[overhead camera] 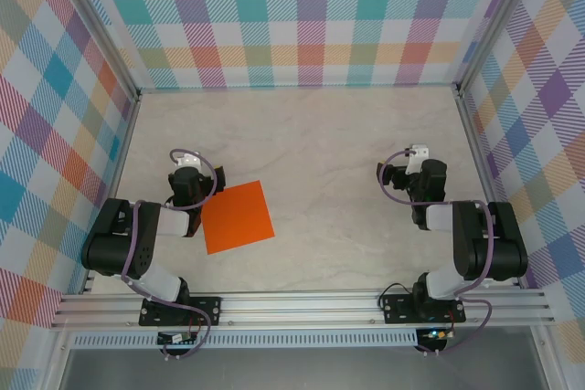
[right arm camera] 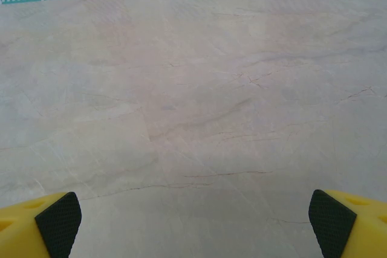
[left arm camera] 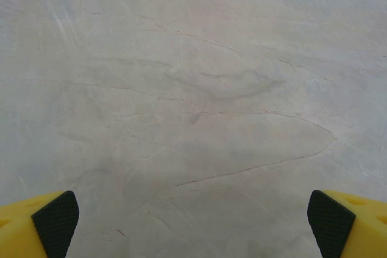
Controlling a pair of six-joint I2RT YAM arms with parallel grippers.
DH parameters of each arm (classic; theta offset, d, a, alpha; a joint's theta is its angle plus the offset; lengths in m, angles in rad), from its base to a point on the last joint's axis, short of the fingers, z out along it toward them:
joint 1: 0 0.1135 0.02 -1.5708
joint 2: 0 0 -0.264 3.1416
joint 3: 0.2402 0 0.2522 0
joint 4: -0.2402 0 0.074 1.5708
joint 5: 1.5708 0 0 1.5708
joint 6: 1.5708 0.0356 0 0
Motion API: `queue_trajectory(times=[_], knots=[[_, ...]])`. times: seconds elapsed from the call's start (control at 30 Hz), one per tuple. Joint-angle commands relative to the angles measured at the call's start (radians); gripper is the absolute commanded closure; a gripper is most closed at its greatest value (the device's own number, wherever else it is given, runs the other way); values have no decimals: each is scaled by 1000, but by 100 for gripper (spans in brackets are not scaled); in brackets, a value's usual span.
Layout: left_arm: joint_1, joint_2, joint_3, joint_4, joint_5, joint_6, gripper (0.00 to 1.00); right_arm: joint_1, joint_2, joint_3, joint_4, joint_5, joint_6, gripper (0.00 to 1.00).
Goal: Fold a paper plane with a square sheet of paper (pick it up from the middle)
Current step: Move the square sheet of paper to the center of the table.
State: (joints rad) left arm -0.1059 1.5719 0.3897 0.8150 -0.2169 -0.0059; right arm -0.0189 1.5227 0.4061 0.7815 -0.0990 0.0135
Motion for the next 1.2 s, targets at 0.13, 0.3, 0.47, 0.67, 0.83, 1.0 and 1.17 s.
queue_trajectory(times=[0.13, 0.3, 0.47, 0.67, 0.83, 1.0, 1.17], knots=[[16, -6, 16, 23, 17, 15, 0, -2, 4, 19, 5, -24, -14, 0], [16, -7, 16, 23, 17, 15, 0, -2, 4, 19, 5, -24, -13, 0], [17, -7, 16, 23, 19, 15, 0, -2, 4, 19, 5, -24, -13, 0], [17, -6, 17, 21, 30, 19, 0, -2, 3, 19, 5, -24, -12, 0], [17, -6, 23, 11, 101, 47, 0, -2, 4, 19, 5, -24, -13, 0], [17, -6, 24, 7, 108, 48, 0, -1, 3, 20, 4, -24, -13, 0], [20, -5, 26, 6, 111, 47, 0, -2, 3, 20, 4, -24, -12, 0]])
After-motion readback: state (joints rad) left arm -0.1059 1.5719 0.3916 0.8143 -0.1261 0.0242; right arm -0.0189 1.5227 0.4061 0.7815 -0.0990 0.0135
